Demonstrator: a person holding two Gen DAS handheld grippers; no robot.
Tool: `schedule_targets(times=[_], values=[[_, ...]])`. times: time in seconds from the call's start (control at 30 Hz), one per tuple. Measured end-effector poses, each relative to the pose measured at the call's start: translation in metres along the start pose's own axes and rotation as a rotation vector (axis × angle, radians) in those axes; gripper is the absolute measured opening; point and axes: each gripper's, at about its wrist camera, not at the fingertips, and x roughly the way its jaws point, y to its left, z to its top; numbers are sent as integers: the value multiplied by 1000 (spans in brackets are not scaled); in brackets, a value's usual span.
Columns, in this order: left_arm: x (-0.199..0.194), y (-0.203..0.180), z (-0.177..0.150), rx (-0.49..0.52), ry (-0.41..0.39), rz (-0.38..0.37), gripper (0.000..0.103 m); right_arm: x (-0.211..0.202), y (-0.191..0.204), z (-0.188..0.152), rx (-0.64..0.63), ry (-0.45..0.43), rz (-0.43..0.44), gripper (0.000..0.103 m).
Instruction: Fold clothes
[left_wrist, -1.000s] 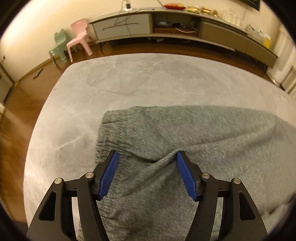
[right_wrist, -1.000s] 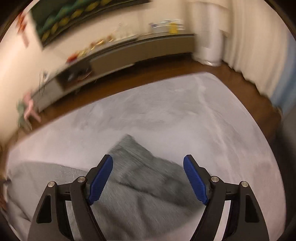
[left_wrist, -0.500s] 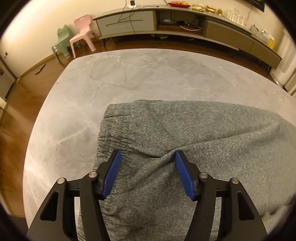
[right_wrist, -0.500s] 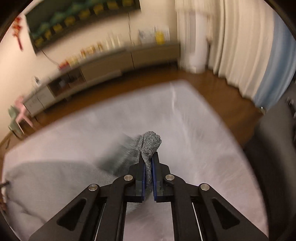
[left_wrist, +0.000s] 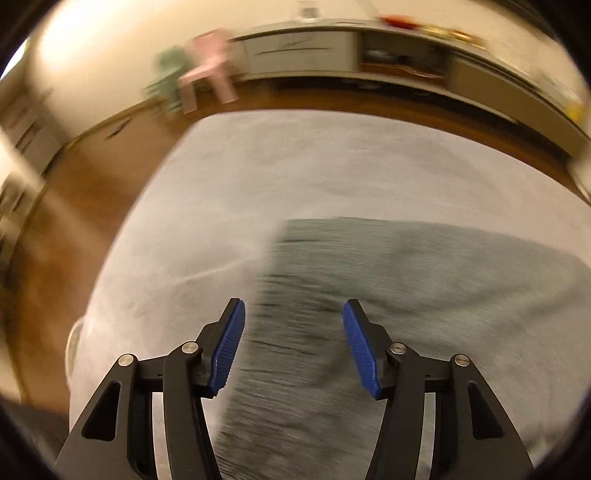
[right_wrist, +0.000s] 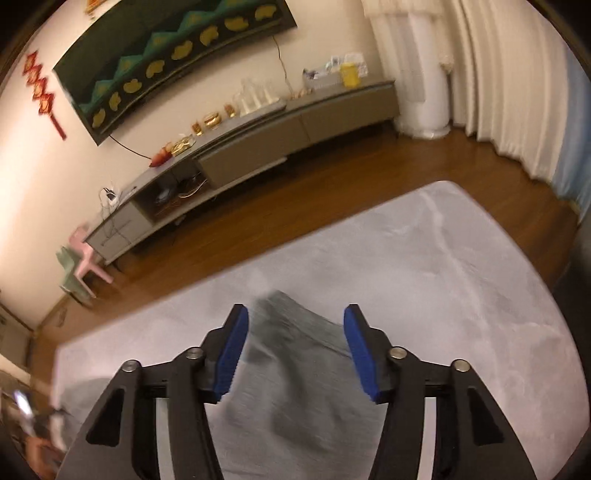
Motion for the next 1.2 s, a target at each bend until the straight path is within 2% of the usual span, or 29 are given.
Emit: schedule_targets(times=[0.1,0.2,0.3,0.37,0.47,0.53,0.6,0.63,0.67,0.77,0.93,1.03,1.2], values=[[-4,-40,-9,161,2,-46,58,29,2,-23,-141,51,-60,56],[9,-55,-10,210,12,11,60,64,13,-35,-295,111,-94,55],[17,-37,-2,126,27,30,62,93,15,-43,-409,170,-160,48],[22,-20,2,63,28,77,62,94,-1,-34,-377,182,-253,47],[27,6,4,-35,30,144,62,78,-18,-43,-360,227,-328,48],[25,11,4,-60,27,151,61,65,-27,-52,-359,259,-362,48],[19,11,3,-58,24,127,60,52,-37,-62,-357,290,-395,48],[15,11,2,-55,19,98,60,43,-37,-65,-360,280,-397,48],[12,10,0,-48,16,79,60,31,-28,-65,-367,233,-369,48],[5,10,-3,-22,19,46,60,25,3,-56,-356,185,-254,50],[24,21,-5,-23,69,61,62,62,8,-43,-318,194,-255,50],[28,27,-1,-43,57,31,63,84,11,-35,-296,199,-257,51],[41,26,22,-71,-13,60,64,121,16,-22,-258,208,-258,58]])
